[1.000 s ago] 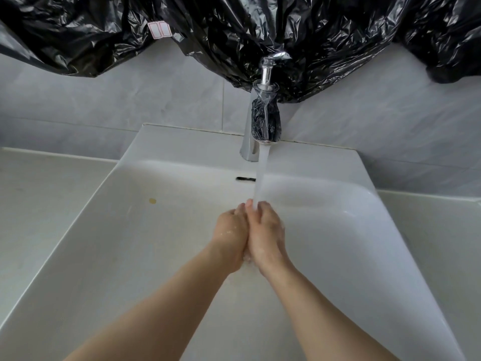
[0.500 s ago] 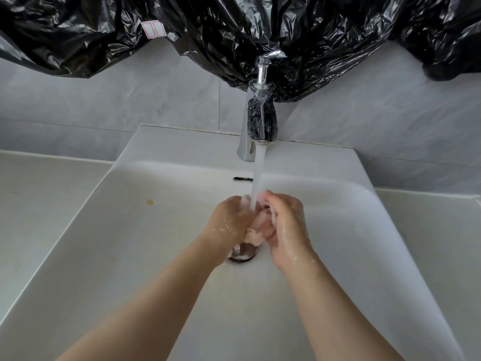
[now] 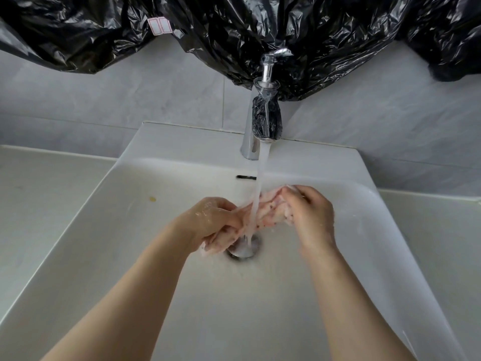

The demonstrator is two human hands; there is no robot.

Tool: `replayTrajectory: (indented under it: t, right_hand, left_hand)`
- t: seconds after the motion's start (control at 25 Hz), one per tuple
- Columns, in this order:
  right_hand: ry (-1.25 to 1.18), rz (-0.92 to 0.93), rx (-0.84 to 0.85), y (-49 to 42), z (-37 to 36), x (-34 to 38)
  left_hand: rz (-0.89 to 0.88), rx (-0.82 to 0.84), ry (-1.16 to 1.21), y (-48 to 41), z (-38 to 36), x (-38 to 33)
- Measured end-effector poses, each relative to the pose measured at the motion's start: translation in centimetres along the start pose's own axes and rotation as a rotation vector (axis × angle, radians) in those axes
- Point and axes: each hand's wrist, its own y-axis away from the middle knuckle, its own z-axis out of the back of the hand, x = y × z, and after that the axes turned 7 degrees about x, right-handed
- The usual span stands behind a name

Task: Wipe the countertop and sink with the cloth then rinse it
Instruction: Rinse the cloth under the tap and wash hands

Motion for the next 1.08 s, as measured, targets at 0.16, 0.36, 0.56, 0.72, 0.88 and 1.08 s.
replayTrajectory:
  t: [0.16,0.36,0.56,0.72,0.88,1.08]
  right_hand:
    - [0.123,-0.068,0.129,0.3,0.5,0.1]
    - [0.326,-0.034,0.364,0.8,-0.5,-0.4]
    - [-0.098,-0.013,0.601,1.2,-0.6,0.6]
    - [0.014,-0.167,0.564,1.0,-1.3,-1.0]
    - [-0.167,-0.243,0.377,-0.1,-0.5,-1.3]
    - [0.012,0.119,0.383,2.8,-3.9,0.1]
  left_hand:
    - [-0.127,-0.108,0.022,-0.1,-0.6,-0.3]
    - [-0.434,-0.203,-0.140,0.6,-1.5,-1.0]
    - [-0.527,-0.085,-0.111,1.6,-1.6,-1.4]
    - [-0.350,0.122,0.600,0.6,-0.3,-1.1]
    - [-0.213,0.326,0.743,1.1,1.0,-1.2]
    - [-0.222,-0.001,0.799,-0.7,-2.5,0.6]
